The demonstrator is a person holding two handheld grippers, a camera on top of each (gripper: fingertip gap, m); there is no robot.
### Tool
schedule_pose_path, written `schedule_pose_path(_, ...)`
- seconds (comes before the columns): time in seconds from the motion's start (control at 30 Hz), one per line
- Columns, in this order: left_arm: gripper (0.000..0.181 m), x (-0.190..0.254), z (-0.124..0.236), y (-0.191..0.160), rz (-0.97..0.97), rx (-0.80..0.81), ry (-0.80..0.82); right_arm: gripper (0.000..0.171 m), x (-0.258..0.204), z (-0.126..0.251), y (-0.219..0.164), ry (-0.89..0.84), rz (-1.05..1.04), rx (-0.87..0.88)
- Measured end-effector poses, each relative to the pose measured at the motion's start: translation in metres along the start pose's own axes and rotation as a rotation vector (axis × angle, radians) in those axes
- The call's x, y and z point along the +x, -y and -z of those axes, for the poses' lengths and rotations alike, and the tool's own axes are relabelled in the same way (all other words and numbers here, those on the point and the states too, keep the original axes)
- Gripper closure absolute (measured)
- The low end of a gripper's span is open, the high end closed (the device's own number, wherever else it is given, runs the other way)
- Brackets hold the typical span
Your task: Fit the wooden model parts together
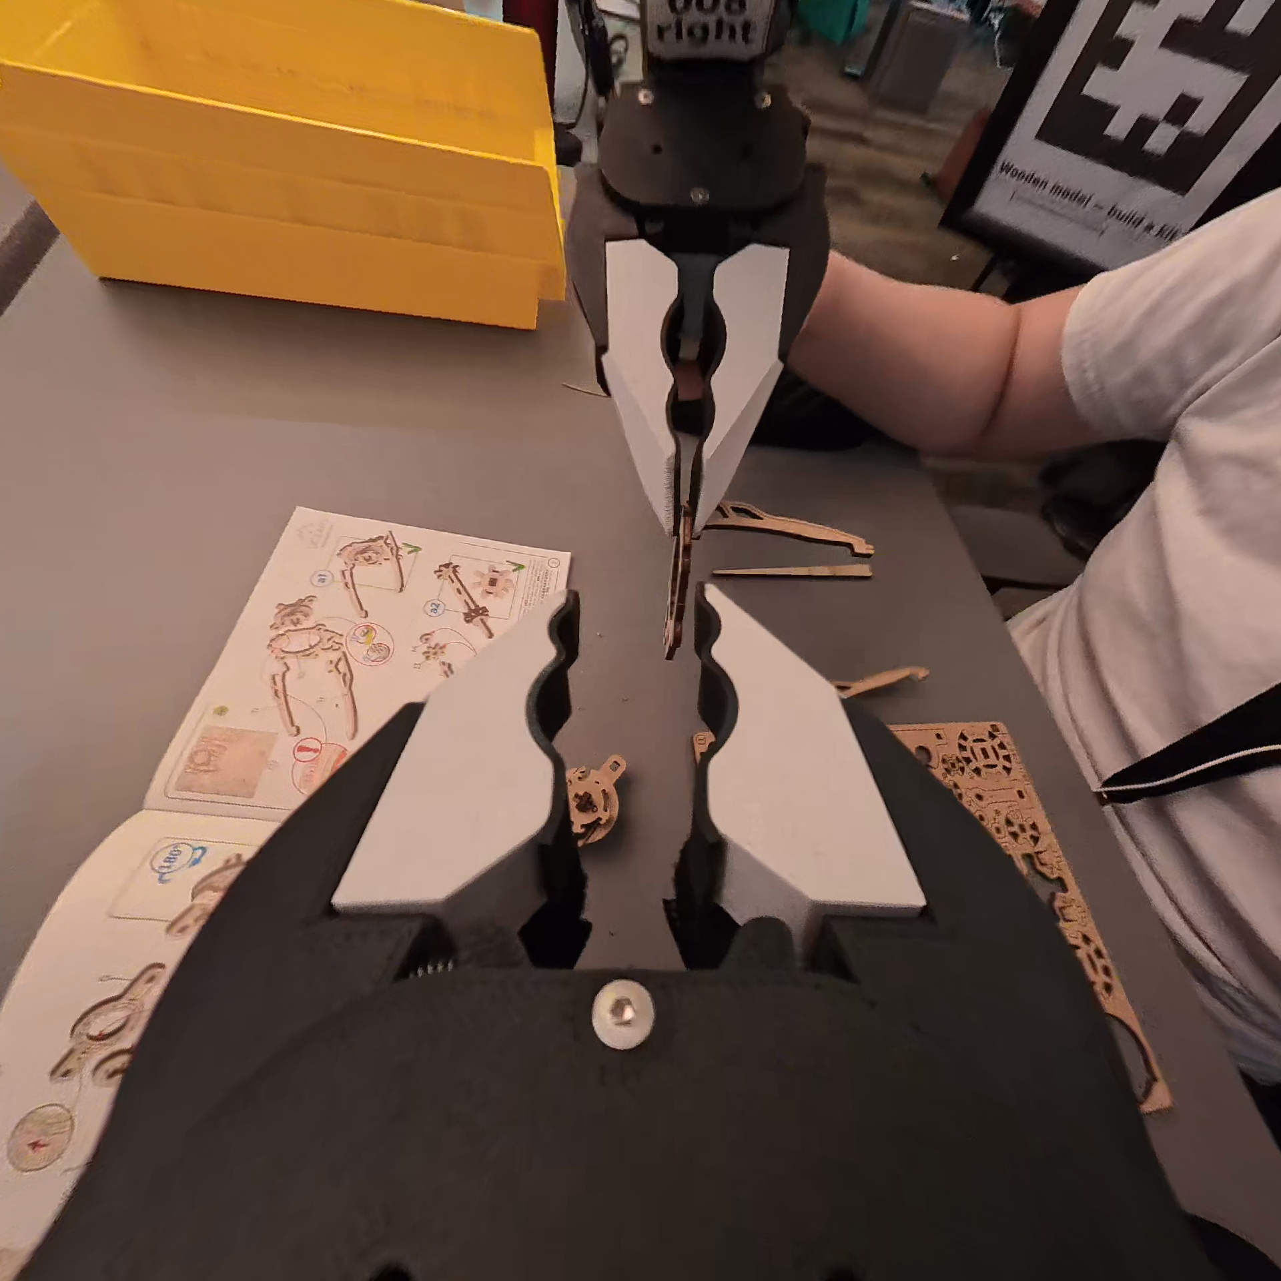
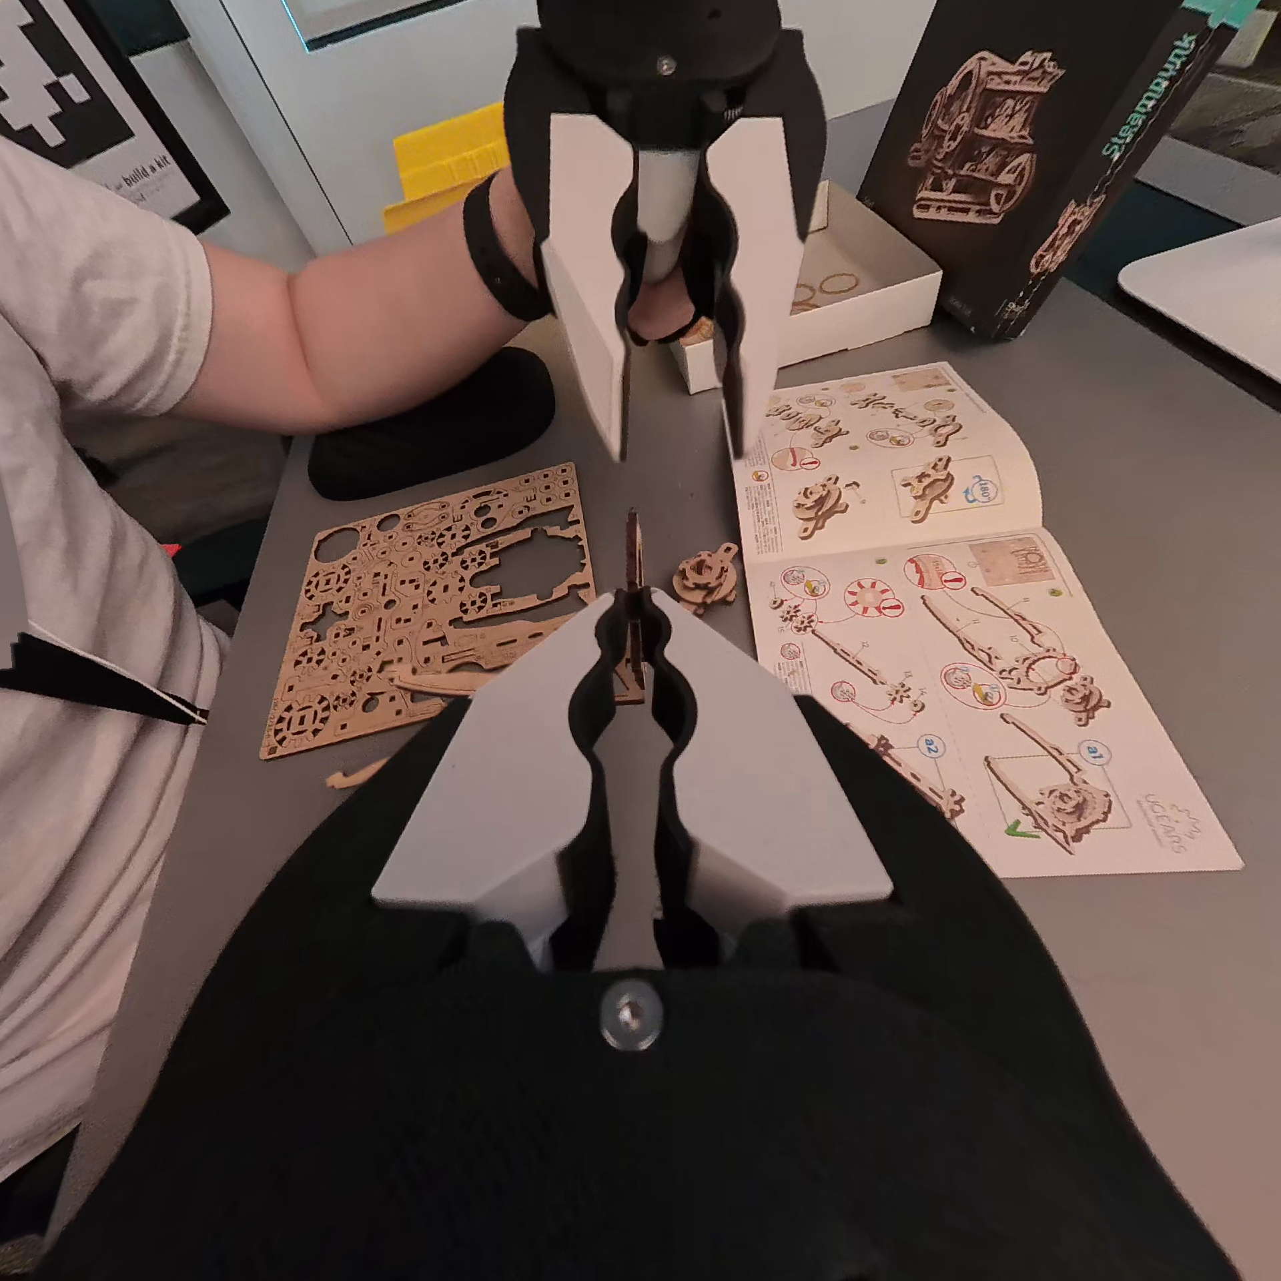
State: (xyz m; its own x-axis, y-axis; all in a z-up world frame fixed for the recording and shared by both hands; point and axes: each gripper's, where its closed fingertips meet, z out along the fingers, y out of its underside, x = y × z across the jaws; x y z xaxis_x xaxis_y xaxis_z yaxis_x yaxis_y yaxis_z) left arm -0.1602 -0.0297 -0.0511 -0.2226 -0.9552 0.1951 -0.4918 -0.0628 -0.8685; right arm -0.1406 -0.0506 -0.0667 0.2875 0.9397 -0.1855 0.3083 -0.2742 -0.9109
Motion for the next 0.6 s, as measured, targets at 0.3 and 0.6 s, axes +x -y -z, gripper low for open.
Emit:
schedule_pose_path(0.3, 0.152, -0.002, 0.019, -0.011, -0.036, -0.053, 0.047, 0.170, -0.002, 0.016, 0.004, 0.000, 0.034, 0.119)
schedule_pose_path(0.6, 0.151, 0.049, -0.002, -0.055, -0.007, -0.174, 0.018, 0.170, 0.004, 0.024, -0.014, 0.000, 0.018, 0.038)
